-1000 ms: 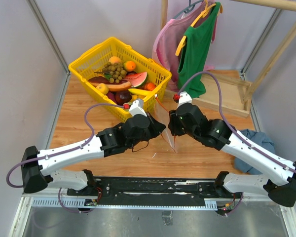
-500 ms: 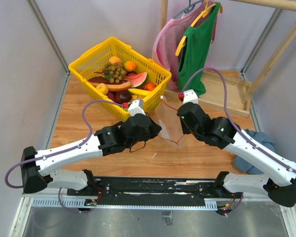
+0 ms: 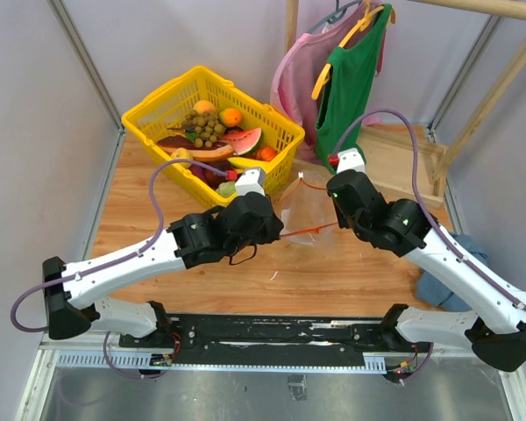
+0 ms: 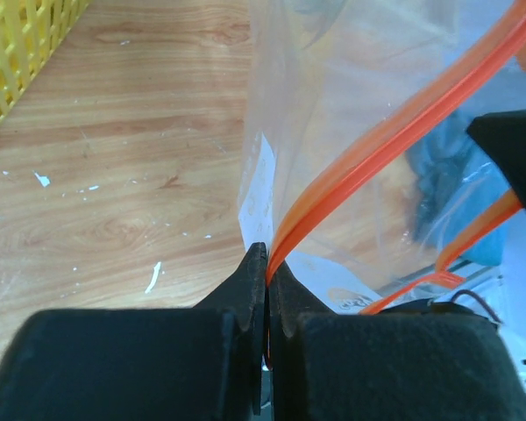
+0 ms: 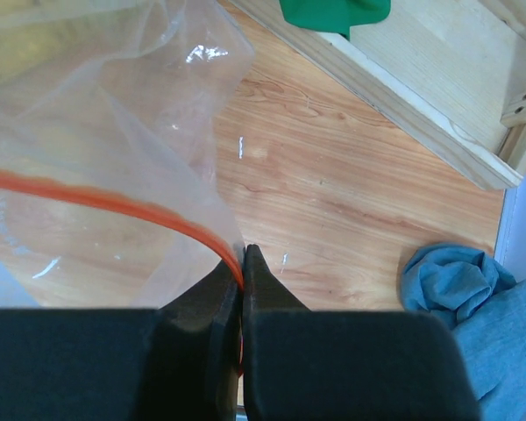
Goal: Place the food in the zip-top bag and seal the zipper
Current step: Open the zipper of the food storage bag.
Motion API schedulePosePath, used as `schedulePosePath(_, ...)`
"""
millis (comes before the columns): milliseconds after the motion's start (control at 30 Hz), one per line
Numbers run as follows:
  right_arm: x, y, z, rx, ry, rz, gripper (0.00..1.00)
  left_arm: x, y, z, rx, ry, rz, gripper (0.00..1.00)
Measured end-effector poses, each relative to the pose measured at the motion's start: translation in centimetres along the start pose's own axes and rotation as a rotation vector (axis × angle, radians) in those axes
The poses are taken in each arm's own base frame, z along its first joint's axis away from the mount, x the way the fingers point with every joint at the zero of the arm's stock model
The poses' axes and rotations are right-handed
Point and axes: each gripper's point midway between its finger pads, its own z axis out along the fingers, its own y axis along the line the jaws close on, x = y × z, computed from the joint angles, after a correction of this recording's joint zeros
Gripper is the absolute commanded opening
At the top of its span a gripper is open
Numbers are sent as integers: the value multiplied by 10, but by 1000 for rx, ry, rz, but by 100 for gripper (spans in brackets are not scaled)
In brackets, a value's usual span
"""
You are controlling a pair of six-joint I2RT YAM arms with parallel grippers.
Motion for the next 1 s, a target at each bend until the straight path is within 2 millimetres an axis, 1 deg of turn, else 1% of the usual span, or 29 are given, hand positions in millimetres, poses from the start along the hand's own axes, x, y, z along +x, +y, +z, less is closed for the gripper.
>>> schedulePosePath(100,1,2,2,-22,4,-4,1,10,3,9,-19,31,42,0)
schedulePosePath(200,8,6,5,-56,11,-25,1,21,5,19,-43,70,82,0)
schedulePosePath(267,11,9,6,-76,20,-38,1,21,-1,24,-48,82,94,0)
schedulePosePath(367,12,17,8,-133,18,-57,1,17,-14,28,-33,87,95,0)
schedulePosePath(433,16,20,10,-153,17,-69,1,17,-18,30,-27,94,93,0)
schedulePosePath(533,23,21,13,-177,31,-90,1,25,-23,39,-26,128,89,0)
schedulePosePath(633,24,24,13,-195,32,-102,1,37,-21,50,-40,169,102,0)
schedulePosePath(733,26,22,18,-170,53,-106,1,43,-17,55,-41,206,120,0)
schedulePosePath(900,27,4,30,-51,120,-89,1,37,-7,61,-28,239,106,1)
schedulePosePath(933,28,-1,31,-21,128,-86,1,37,-3,63,-27,248,101,3)
schedulePosePath(1000,30,-8,30,15,140,-84,1,36,6,66,-32,262,101,13)
